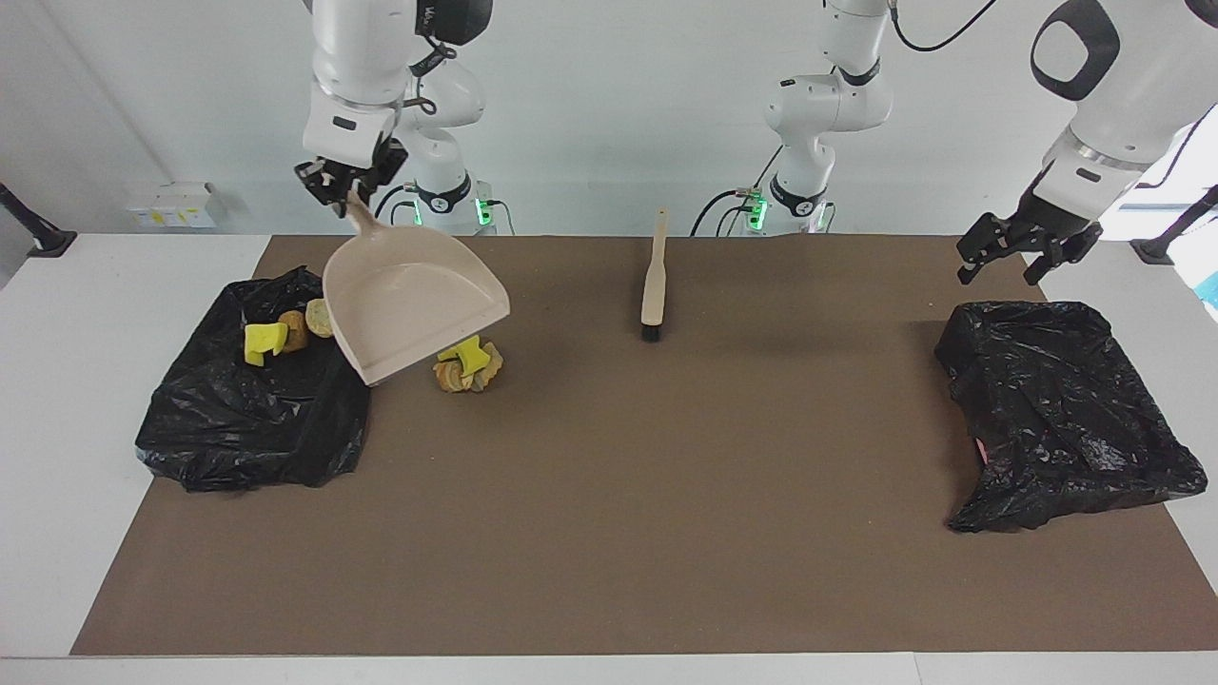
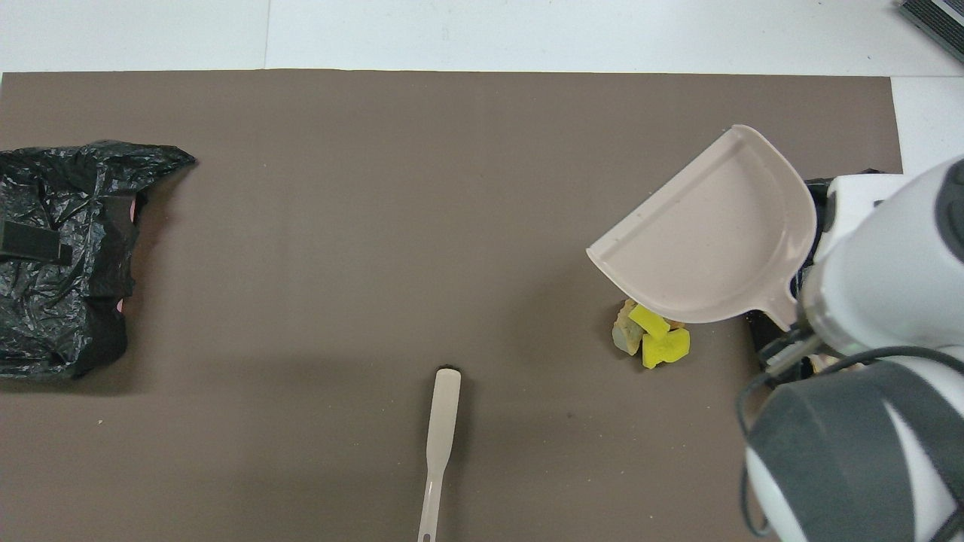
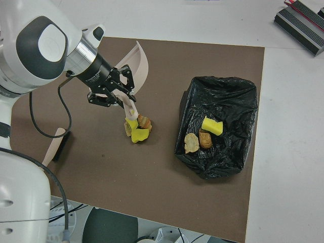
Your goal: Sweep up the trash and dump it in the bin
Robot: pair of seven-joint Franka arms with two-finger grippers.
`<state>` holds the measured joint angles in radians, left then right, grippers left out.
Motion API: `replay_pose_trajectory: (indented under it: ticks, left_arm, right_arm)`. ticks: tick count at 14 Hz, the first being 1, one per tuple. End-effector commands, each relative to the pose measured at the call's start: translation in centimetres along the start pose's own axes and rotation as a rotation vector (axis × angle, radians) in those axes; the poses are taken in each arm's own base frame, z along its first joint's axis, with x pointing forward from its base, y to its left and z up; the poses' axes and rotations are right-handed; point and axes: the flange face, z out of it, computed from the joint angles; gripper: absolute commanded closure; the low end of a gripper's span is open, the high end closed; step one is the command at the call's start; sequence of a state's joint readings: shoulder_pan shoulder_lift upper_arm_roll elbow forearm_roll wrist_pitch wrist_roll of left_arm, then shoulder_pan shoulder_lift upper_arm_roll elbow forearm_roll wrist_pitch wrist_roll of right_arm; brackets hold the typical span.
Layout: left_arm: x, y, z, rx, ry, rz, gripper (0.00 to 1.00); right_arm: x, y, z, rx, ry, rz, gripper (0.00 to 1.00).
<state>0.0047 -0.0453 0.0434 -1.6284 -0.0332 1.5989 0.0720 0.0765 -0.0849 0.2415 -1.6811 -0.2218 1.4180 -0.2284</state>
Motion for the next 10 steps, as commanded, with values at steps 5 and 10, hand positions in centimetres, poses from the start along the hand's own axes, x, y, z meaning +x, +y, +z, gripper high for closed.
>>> replay_pose_trajectory:
  ticks: [5,10]
  left_arm:
    - [-1.1,1.7,-0.6,0.023,-0.022,0.052,0.00]
    - [-1.0,1.4,-0.8,0.022,-0.017,0.037,0.00]
  right_arm:
    - [14.6,-10.3,5.0,0.143,0.045,0.464,1.00]
    - [22.1,-16.0,7.1,0.328,0.120,0.527,1.00]
